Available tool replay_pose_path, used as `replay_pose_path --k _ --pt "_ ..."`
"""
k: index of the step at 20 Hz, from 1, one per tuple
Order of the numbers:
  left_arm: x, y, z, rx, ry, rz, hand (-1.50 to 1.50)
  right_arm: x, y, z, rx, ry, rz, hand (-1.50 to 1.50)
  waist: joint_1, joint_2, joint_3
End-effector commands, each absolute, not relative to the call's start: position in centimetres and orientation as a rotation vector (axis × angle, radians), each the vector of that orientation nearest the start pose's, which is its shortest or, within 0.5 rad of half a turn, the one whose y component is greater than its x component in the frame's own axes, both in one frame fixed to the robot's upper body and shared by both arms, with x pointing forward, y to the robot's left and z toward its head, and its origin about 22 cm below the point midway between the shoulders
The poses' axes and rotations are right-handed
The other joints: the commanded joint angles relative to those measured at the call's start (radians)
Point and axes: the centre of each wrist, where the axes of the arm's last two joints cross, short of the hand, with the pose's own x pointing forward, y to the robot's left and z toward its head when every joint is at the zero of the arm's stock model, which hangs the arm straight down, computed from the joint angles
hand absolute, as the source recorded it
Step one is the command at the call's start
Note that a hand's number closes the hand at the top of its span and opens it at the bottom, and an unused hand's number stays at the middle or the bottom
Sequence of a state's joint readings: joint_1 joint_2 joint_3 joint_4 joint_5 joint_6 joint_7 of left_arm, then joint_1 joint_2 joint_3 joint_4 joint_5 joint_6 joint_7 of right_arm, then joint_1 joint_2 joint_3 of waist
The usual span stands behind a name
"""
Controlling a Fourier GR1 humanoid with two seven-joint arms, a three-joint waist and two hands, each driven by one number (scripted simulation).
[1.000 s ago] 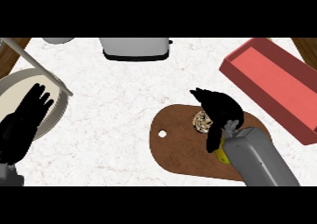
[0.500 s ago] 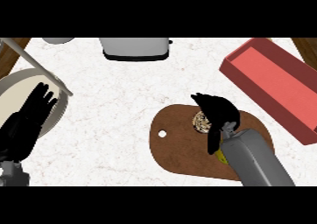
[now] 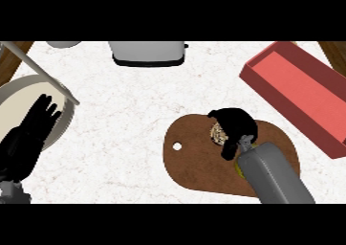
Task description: Pick the cupcake from the cutting board and place it in the cardboard box
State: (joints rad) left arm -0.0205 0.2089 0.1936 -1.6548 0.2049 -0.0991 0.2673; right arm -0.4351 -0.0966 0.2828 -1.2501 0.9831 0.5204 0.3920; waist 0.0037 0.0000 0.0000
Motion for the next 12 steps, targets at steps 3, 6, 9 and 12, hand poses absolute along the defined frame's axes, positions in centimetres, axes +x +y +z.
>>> replay_pose_path --k 3,6,9,12 --pt "24.0 32.2 6.1 0.067 -1.443 0.054 0.0 32.1 -15.6 1.8 -0.625 -1.018 1.446 1.5 0.001 0.0 0.0" --pt "22.8 31.9 4.9 0.058 -1.437 0.061 0.0 32.9 -13.5 2.6 -0.618 -1.039 1.462 1.5 0.003 0.0 0.0" --pt "22.4 34.1 7.0 0.086 -1.445 0.041 0.0 30.2 -14.7 2.3 -0.619 -1.057 1.446 1.5 -0.002 -0.002 0.0" --pt "25.1 31.7 6.8 0.028 -1.437 0.057 0.0 34.5 -14.5 2.6 -0.65 -1.049 1.407 1.5 0.001 0.0 0.0"
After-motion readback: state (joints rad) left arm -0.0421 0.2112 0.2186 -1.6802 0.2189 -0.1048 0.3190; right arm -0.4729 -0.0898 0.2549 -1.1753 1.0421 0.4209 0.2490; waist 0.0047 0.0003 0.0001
